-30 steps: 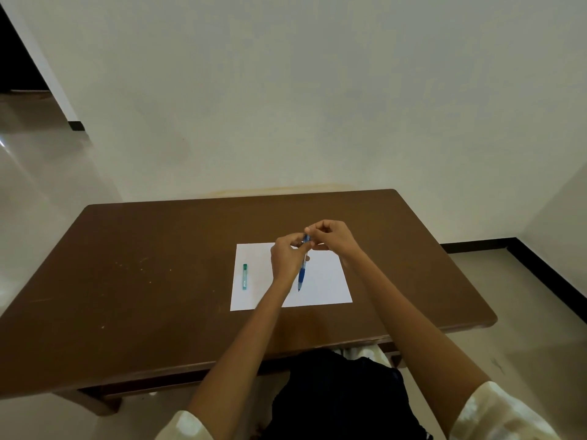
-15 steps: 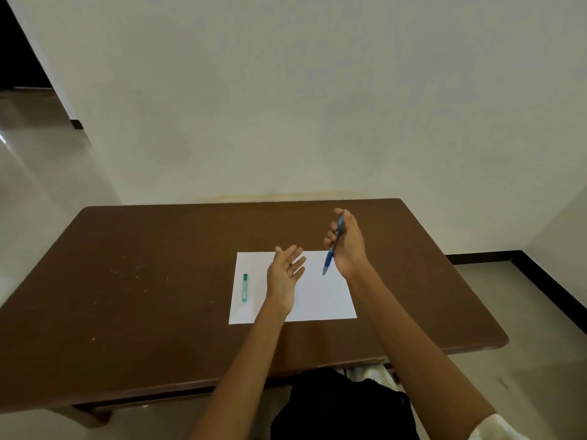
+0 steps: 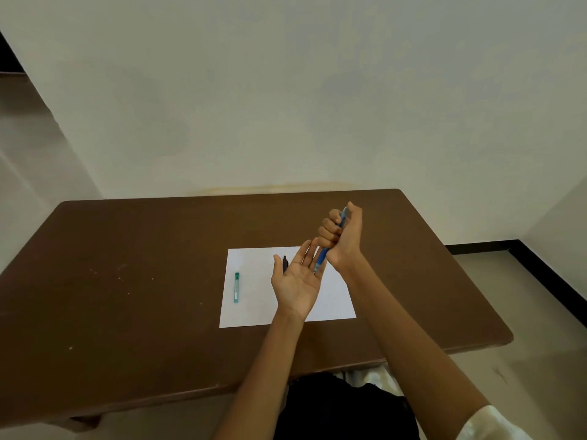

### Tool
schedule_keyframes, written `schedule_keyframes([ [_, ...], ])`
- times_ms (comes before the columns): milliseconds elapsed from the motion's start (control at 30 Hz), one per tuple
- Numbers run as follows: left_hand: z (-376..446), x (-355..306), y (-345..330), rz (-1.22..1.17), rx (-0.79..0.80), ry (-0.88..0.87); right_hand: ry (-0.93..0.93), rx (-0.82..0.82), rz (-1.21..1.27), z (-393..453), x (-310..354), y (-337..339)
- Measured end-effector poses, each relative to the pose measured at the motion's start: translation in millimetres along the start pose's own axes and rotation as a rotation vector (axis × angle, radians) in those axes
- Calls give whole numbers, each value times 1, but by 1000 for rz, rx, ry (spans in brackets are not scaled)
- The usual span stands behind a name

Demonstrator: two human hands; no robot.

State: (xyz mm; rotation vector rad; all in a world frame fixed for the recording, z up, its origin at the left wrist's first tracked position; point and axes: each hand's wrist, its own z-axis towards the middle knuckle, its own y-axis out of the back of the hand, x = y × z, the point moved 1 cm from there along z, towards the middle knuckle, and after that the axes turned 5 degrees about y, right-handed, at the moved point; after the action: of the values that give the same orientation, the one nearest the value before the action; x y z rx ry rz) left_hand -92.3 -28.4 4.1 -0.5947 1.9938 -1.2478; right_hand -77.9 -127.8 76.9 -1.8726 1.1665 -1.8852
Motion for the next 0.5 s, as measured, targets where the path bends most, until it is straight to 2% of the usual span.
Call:
schedule_keyframes([
  [500,29,21,28,-34,-59,24,-58,-89,-114,25,-21,34],
])
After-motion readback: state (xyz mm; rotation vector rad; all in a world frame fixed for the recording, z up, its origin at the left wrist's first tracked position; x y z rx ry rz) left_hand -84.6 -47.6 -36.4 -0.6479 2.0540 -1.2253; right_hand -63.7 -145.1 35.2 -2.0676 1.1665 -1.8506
